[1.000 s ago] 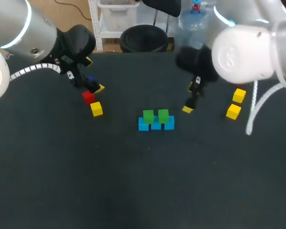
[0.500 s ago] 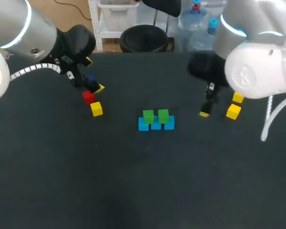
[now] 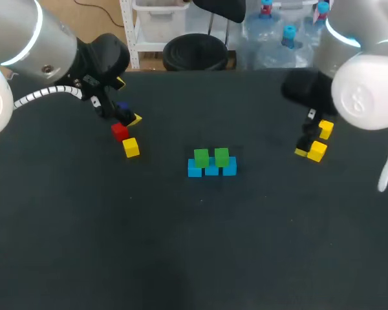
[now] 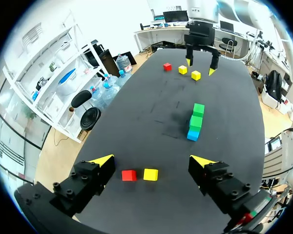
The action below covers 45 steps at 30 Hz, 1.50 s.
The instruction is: Place the blue cubes, place green cubes on the blue cubes, place the yellow cubes on the green cubes, then place the red cubes on the yellow cubes, and place purple cube on the red cubes.
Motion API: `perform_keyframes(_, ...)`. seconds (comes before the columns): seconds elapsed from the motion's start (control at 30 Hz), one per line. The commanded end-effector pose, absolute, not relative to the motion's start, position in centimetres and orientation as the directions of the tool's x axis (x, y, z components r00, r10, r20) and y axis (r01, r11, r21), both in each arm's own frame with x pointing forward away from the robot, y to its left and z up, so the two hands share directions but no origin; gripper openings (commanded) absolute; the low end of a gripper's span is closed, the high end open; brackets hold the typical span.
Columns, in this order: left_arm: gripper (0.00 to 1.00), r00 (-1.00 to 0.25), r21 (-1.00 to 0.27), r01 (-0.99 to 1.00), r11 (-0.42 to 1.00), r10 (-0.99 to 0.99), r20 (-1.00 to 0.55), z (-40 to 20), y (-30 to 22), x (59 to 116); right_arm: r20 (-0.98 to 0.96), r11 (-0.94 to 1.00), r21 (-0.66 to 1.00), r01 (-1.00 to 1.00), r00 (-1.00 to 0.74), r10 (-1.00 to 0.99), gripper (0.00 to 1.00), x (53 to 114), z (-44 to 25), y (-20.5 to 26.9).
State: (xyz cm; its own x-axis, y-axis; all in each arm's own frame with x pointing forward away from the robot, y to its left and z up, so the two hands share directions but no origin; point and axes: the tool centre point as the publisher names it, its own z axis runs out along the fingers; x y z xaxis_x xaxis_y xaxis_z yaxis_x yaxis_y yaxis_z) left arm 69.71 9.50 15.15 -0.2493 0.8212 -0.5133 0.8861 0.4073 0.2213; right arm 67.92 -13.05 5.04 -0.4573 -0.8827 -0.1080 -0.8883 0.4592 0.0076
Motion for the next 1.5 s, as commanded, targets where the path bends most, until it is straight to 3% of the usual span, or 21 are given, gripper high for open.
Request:
perform_keyframes(0.03, 1.00, -0.246, 0.219, 0.888, 0.404, 0.821, -0.516, 15.1, 9.6, 69.9, -0.103, 0.476, 0.006, -0.879, -0.474, -0.875, 1.00, 67.3, 4.6, -14.1)
perform_keyframes(0.4, 1.00, -0.246, 0.219, 0.888, 0.404, 0.821, -0.516, 15.1, 9.6, 69.9, -0.071, 0.519, 0.045, -0.854, -0.521, -0.851, 1.00, 66.9, 2.5, -16.4)
perform_keyframes(0.8, 1.00, -0.246, 0.219, 0.888, 0.404, 0.821, -0.516, 15.1, 9.6, 69.9, -0.063, 0.512, 0.046, -0.858, -0.514, -0.856, 0.78, 67.7, 0.6, -16.5)
perform_keyframes(1.03, 1.00, -0.246, 0.219, 0.888, 0.404, 0.821, -0.516, 15.1, 9.6, 69.9, -0.059, 0.506, 0.038, -0.862, -0.507, -0.860, 0.75, 68.6, 0.0, -16.5)
perform_keyframes(1.17, 1.00, -0.246, 0.219, 0.888, 0.404, 0.821, -0.516, 15.1, 9.6, 69.9, -0.058, 0.505, 0.038, -0.862, -0.506, -0.860, 0.64, 68.9, -0.2, -16.5)
perform_keyframes(1.23, 1.00, -0.246, 0.219, 0.888, 0.404, 0.821, -0.516, 15.1, 9.6, 69.9, -0.058, 0.503, 0.041, -0.863, -0.505, -0.861, 0.50, 69.0, -0.3, -16.4)
perform_keyframes(1.5, 1.00, -0.246, 0.219, 0.888, 0.404, 0.821, -0.516, 15.1, 9.6, 69.9, -0.049, 0.502, 0.048, -0.864, -0.504, -0.862, 0.32, 68.8, -0.4, -16.4)
